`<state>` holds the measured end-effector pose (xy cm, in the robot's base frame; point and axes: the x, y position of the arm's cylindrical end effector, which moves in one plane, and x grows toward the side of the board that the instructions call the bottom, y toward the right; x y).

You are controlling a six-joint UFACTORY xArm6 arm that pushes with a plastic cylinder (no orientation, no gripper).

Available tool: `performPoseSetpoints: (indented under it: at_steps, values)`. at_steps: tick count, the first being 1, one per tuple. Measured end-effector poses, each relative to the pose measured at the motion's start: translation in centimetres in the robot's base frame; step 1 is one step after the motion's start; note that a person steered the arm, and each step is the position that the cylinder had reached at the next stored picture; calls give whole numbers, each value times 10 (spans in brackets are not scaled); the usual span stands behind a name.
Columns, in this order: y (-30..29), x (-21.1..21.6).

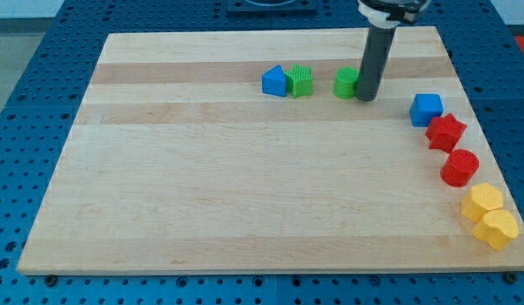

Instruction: Push the blue cube closer to the green circle

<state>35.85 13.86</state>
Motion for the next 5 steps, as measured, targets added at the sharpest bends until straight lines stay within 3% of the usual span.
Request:
performPoseSetpoints:
  at_steps: [3,5]
  values:
    - [-14,0]
    - [56,0]
